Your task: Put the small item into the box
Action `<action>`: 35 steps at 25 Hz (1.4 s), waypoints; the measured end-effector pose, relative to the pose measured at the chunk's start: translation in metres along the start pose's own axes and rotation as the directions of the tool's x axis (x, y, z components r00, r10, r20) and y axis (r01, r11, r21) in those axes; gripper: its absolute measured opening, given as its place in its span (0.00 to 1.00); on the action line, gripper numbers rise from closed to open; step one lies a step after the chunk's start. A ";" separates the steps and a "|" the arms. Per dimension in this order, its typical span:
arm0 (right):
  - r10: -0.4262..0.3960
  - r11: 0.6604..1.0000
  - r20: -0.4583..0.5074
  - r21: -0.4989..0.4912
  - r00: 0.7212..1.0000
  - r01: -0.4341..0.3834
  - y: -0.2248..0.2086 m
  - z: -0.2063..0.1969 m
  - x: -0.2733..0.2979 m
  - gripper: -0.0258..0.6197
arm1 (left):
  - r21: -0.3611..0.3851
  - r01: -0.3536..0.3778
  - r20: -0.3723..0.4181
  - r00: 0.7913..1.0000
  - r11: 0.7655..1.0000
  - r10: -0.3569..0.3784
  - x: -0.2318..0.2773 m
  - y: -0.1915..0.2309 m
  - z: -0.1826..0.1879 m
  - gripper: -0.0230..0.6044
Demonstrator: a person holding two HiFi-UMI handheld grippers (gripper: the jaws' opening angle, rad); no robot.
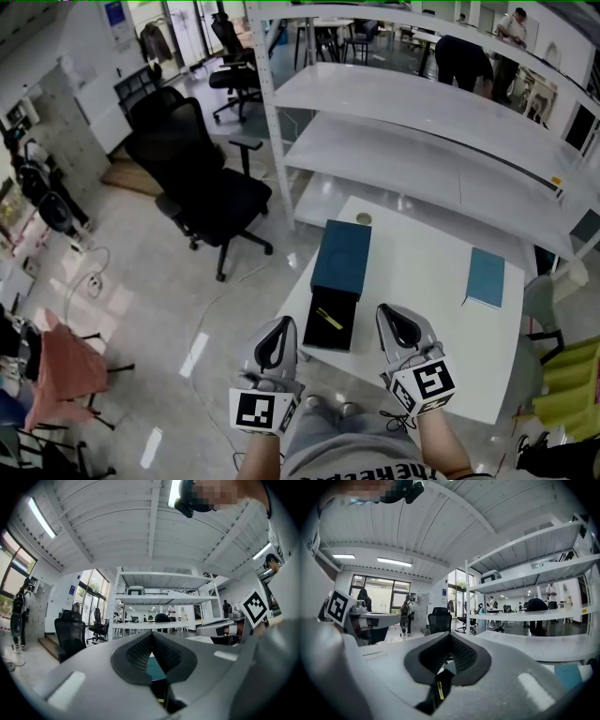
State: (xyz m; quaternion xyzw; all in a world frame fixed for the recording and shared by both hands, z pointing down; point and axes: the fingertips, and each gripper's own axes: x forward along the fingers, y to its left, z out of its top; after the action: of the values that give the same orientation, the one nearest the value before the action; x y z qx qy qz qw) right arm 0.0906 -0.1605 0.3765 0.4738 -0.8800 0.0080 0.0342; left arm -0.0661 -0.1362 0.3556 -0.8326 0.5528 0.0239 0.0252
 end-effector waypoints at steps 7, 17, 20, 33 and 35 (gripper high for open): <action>-0.006 1.000 0.031 -0.018 1.000 0.007 0.001 0.010 -0.008 0.04 | 0.003 0.002 0.007 1.000 1.000 -0.002 -0.002 -0.002 0.003 0.06; -0.010 0.999 0.045 -0.030 0.999 0.012 0.004 0.015 -0.014 0.04 | 0.000 -0.004 0.018 1.000 1.000 0.004 -0.005 -0.001 0.003 0.06; -0.008 0.999 0.051 -0.035 0.999 0.010 0.006 0.016 -0.015 0.04 | 0.006 -0.002 0.020 1.000 1.000 0.002 -0.007 -0.002 0.003 0.06; -0.001 1.000 0.063 -0.018 0.998 0.002 0.011 0.017 -0.016 0.04 | 0.012 0.008 0.028 1.000 1.000 -0.008 -0.010 -0.005 0.006 0.06; 0.001 1.000 0.065 -0.016 0.998 0.000 0.011 0.017 -0.016 0.04 | 0.012 0.007 0.027 1.000 1.000 -0.007 -0.011 -0.004 0.006 0.06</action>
State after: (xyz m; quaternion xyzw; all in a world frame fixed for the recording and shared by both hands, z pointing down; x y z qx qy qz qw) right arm 0.0887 -0.1420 0.3583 0.4735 -0.8807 -0.0142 0.0094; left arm -0.0663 -0.1244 0.3501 -0.8340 0.5496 0.0318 0.0378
